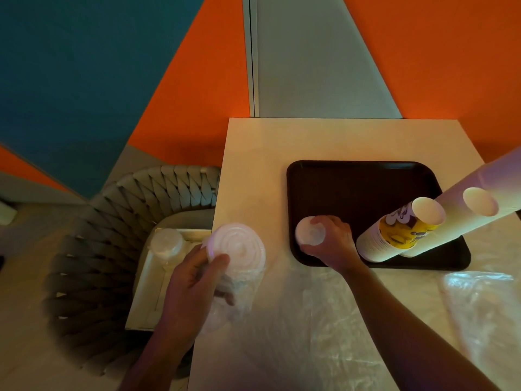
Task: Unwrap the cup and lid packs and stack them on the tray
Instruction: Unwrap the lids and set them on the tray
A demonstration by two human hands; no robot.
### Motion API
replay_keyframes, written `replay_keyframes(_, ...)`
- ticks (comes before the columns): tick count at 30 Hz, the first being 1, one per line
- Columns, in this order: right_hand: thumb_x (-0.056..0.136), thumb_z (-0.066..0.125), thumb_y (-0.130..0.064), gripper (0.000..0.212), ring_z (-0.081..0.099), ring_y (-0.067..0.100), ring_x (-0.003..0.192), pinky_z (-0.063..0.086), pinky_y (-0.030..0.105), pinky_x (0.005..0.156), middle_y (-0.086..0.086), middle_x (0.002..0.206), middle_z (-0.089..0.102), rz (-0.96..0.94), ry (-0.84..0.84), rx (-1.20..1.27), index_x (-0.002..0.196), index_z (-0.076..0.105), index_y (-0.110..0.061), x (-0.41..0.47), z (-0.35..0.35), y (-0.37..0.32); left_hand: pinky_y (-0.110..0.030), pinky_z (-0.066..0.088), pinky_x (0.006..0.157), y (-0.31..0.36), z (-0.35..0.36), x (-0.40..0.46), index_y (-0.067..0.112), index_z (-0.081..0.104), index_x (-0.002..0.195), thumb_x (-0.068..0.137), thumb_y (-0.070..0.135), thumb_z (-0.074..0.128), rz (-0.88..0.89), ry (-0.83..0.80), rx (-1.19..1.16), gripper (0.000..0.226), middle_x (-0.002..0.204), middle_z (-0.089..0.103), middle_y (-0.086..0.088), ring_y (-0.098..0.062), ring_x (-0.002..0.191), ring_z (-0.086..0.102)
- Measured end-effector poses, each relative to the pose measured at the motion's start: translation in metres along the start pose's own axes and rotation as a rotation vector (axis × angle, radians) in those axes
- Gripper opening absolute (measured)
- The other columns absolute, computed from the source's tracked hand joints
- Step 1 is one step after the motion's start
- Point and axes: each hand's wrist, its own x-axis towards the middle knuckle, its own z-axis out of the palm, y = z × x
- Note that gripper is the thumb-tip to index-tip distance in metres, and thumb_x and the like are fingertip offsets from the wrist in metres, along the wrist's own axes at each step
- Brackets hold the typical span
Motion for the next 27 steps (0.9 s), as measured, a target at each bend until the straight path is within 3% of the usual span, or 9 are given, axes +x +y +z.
replay_keyframes(5, 0.066, 0.092, -0.043, 0.077, 0.038, 0.028, 0.129, 0.037, 0.035, 0.092, -0.002, 0.143, 0.045, -0.013, 0.01, 0.009, 0.131, 0.053, -0.026, -0.003, -0.002, 0.002, -0.029, 0.051, 0.045, 0.0, 0.0, 0.0, 0.001, 0.069, 0.099, 0.096, 0.003, 0.057, 0.01, -0.016, 0.003, 0.012, 0.081, 0.063, -0.028, -0.026, 0.05, 0.057)
replay_keyframes(7, 0.067, 0.09, -0.046, 0.076, 0.039, 0.027, 0.128, 0.042, 0.039, 0.094, -0.003, 0.142, 0.046, -0.016, 0.067, 0.003, 0.131, 0.054, -0.027, -0.006, -0.006, -0.001, -0.029, 0.051, 0.046, 0.0, -0.001, 0.0, 0.001, 0.07, 0.096, 0.095, 0.005, 0.058, 0.021, -0.026, -0.008, 0.012, 0.092, 0.063, -0.027, -0.026, 0.052, 0.059)
replay_keyframes(11, 0.081, 0.082, -0.038, 0.05, 0.049, 0.019, 0.121, 0.045, 0.032, 0.089, -0.004, 0.133, 0.055, -0.058, 0.187, 0.224, 0.125, 0.06, -0.027, -0.023, -0.023, -0.029, -0.028, 0.053, 0.048, 0.002, 0.001, -0.002, 0.008, 0.073, 0.092, 0.084, 0.021, 0.064, 0.029, -0.057, -0.063, 0.018, 0.104, 0.063, -0.022, -0.022, 0.062, 0.062)
replay_keyframes(15, 0.084, 0.081, -0.022, 0.025, 0.066, 0.007, 0.098, 0.054, 0.026, 0.078, -0.014, 0.103, 0.069, -0.169, 0.031, 0.583, 0.104, 0.068, -0.031, -0.059, -0.05, -0.084, -0.028, 0.053, 0.049, 0.001, 0.004, -0.003, 0.019, 0.076, 0.085, 0.08, 0.027, 0.067, 0.05, -0.083, -0.049, 0.013, 0.103, 0.062, -0.022, -0.023, 0.069, 0.065)
replay_keyframes(17, 0.08, 0.084, -0.024, 0.03, 0.065, 0.008, 0.103, 0.056, 0.029, 0.083, -0.016, 0.107, 0.068, -0.283, -0.129, 0.632, 0.104, 0.068, -0.032, -0.077, -0.059, -0.104, -0.029, 0.054, 0.051, 0.0, 0.004, -0.003, 0.024, 0.075, 0.08, 0.084, 0.028, 0.072, 0.096, -0.111, -0.03, 0.007, 0.101, 0.061, -0.021, -0.023, 0.072, 0.067)
replay_keyframes(20, 0.072, 0.086, -0.04, 0.045, 0.058, 0.008, 0.12, 0.053, 0.028, 0.093, -0.02, 0.127, 0.061, -0.399, -0.304, 0.554, 0.111, 0.064, -0.037, -0.095, -0.067, -0.12, -0.031, 0.055, 0.052, -0.002, 0.004, -0.004, 0.017, 0.07, 0.075, 0.082, 0.034, 0.074, 0.126, -0.116, 0.023, 0.018, 0.097, 0.061, -0.016, -0.024, 0.075, 0.067)
replay_keyframes(24, 0.072, 0.09, -0.037, 0.051, 0.054, 0.001, 0.122, 0.05, 0.024, 0.096, -0.031, 0.127, 0.056, -0.425, -0.287, 0.454, 0.114, 0.061, -0.039, -0.107, -0.074, -0.13, -0.036, 0.054, 0.05, -0.001, 0.004, -0.003, 0.026, 0.068, 0.063, 0.075, 0.046, 0.079, 0.17, -0.137, 0.061, 0.026, 0.08, 0.059, -0.008, -0.022, 0.066, 0.066)
replay_keyframes(27, 0.069, 0.091, -0.041, 0.055, 0.055, -0.003, 0.116, 0.051, 0.021, 0.093, -0.033, 0.122, 0.056, -0.42, -0.253, 0.369, 0.113, 0.06, -0.04, -0.111, -0.074, -0.133, -0.033, 0.054, 0.048, -0.001, 0.006, -0.003, 0.03, 0.07, 0.064, 0.071, 0.05, 0.073, 0.207, -0.15, 0.081, 0.021, 0.081, 0.059, -0.008, -0.025, 0.07, 0.066)
